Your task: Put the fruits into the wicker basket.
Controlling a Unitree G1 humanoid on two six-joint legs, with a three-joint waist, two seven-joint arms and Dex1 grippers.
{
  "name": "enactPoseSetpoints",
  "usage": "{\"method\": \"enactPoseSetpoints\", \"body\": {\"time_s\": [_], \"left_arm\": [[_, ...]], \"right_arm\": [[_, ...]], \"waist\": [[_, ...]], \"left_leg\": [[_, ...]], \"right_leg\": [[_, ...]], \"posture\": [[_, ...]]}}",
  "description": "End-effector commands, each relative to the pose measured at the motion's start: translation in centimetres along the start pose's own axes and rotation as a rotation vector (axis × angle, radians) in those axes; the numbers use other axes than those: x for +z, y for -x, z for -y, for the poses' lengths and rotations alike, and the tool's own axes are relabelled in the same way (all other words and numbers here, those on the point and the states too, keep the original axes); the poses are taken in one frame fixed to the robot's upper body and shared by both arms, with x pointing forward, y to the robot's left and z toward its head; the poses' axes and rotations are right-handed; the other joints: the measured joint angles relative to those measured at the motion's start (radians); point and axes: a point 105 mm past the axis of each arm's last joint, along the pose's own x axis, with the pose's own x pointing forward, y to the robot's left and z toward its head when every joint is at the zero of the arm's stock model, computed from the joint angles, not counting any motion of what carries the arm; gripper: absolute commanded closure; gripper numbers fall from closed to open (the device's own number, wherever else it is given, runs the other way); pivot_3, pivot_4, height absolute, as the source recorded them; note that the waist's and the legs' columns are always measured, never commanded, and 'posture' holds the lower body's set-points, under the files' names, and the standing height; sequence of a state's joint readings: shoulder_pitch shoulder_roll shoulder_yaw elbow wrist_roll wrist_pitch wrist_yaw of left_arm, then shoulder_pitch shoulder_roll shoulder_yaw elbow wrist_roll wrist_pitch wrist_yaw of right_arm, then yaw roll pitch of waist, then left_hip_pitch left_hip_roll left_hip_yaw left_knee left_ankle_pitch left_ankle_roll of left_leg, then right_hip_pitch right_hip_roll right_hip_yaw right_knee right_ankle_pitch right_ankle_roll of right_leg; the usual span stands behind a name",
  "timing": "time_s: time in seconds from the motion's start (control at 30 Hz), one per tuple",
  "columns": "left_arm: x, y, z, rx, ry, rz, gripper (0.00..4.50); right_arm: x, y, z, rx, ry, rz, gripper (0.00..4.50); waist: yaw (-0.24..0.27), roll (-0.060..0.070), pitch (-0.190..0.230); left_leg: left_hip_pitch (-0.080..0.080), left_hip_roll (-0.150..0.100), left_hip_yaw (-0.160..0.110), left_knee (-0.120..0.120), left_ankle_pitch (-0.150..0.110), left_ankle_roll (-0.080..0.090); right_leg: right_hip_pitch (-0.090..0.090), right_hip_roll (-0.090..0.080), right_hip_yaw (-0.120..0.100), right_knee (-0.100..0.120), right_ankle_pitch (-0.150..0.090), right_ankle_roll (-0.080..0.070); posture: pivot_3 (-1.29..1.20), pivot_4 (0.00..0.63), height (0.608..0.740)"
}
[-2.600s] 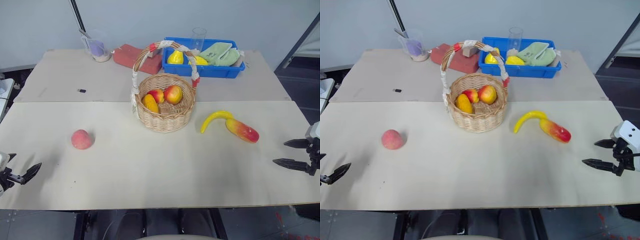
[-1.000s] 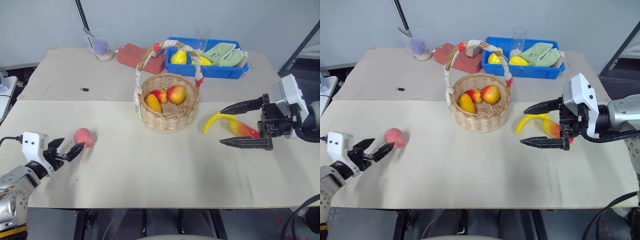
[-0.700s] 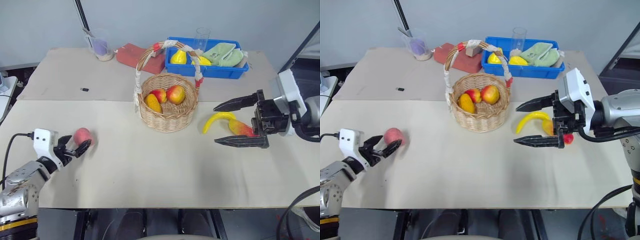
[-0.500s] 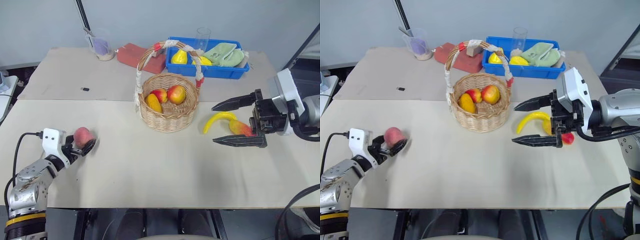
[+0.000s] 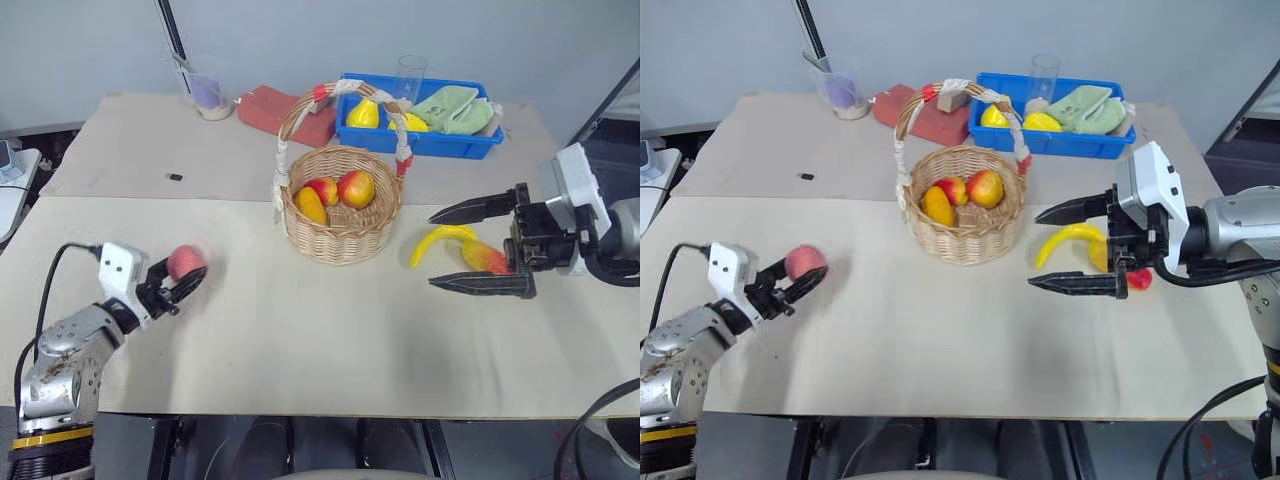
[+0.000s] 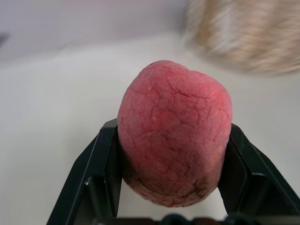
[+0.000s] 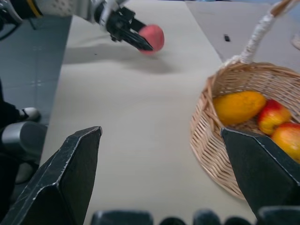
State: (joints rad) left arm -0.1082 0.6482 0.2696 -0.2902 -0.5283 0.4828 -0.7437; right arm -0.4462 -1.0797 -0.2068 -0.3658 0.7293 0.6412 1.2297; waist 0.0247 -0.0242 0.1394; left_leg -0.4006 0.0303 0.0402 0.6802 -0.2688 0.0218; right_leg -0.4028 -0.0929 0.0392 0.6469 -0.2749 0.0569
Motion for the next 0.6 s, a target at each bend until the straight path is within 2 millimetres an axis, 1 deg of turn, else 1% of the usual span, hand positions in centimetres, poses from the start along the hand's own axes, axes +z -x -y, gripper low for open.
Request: {"method": "enactPoseSetpoints", "body": {"time_s": [0.03, 0.1, 0.13, 0.17, 0.27, 0.3, 0.4, 0.47, 0.6], "left_arm": [[4.0, -2.1, 3.7, -0.174, -0.068, 0.089, 2.35], [6.2, -4.7, 5.4, -0.246, -0.115, 0.15, 2.35], [6.9, -5.8, 6.2, -0.281, -0.128, 0.168, 2.35], [7.2, -6.4, 6.6, -0.301, -0.136, 0.175, 2.35], [7.7, -8.7, 6.8, -0.294, -0.161, 0.197, 2.35], [8.0, -10.0, 6.7, -0.275, -0.177, 0.213, 2.35], [8.5, -12.9, 6.7, -0.234, -0.233, 0.234, 2.35], [8.5, -13.8, 6.9, -0.236, -0.256, 0.241, 2.35], [8.9, -14.6, 6.7, -0.208, -0.272, 0.271, 0.4]], "right_arm": [[1.1, 1.2, 0.3, -0.072, 0.041, 0.004, 0.0], [1.0, 1.5, 0.5, -0.112, 0.033, 0.004, 0.0], [0.9, 1.6, 0.5, -0.127, 0.029, 0.003, 0.0], [0.8, 1.6, 0.5, -0.135, 0.027, 0.003, 0.0], [0.6, 1.6, 0.4, -0.148, 0.022, 0.006, 0.0], [0.6, 1.6, 0.5, -0.159, 0.018, 0.011, 0.0], [0.6, 1.6, 0.4, -0.178, 0.012, 0.017, 0.0], [0.5, 1.7, 0.4, -0.187, 0.012, 0.017, 0.0], [0.4, 1.9, 0.6, -0.227, 0.011, 0.028, 0.0]], "waist": [[-0.003, 0.0, 0.0], [-0.006, 0.0, 0.0], [-0.006, 0.0, 0.0], [-0.006, 0.0, 0.0], [-0.015, 0.0, 0.0], [-0.017, 0.0, 0.0], [-0.012, 0.0, 0.0], [-0.012, 0.0, 0.0], [-0.013, 0.0, 0.0]], "left_leg": [[0.0, 0.0, 0.0, 0.0, 0.0, 0.0], [0.001, 0.0, 0.0, 0.0, 0.0, 0.0], [0.001, -0.001, 0.0, 0.0, 0.0, 0.0], [0.001, -0.002, 0.0, 0.0, 0.0, 0.0], [0.001, -0.002, 0.001, 0.001, 0.0, 0.001], [0.001, -0.002, 0.001, 0.001, 0.0, 0.001], [0.0, -0.002, 0.0, 0.002, 0.0, 0.001], [-0.001, -0.002, 0.0, 0.004, 0.0, 0.001], [-0.002, -0.002, 0.0, 0.004, 0.0, 0.002]], "right_leg": [[0.0, 0.0, 0.0, 0.0, 0.0, 0.0], [0.001, 0.001, 0.001, 0.0, 0.0, 0.0], [0.001, 0.002, 0.001, 0.001, 0.0, 0.0], [0.0, 0.003, 0.001, 0.0, 0.0, 0.0], [0.0, 0.004, 0.002, 0.001, 0.0, 0.0], [0.001, 0.005, 0.003, 0.001, 0.0, 0.0], [0.0, 0.006, 0.003, 0.0, 0.0, 0.0], [0.0, 0.006, 0.002, 0.0, 0.0, 0.0], [0.0, 0.006, 0.003, 0.001, 0.0, 0.0]], "posture": [[0.0, 0.15, 0.74], [0.0, 0.15, 0.74], [0.0, 0.15, 0.74], [0.0, 0.15, 0.74], [0.0, 0.15, 0.74], [0.0, 0.15, 0.74], [0.0, 0.15, 0.74], [0.0, 0.15, 0.74], [0.0, 0.15, 0.74]]}}
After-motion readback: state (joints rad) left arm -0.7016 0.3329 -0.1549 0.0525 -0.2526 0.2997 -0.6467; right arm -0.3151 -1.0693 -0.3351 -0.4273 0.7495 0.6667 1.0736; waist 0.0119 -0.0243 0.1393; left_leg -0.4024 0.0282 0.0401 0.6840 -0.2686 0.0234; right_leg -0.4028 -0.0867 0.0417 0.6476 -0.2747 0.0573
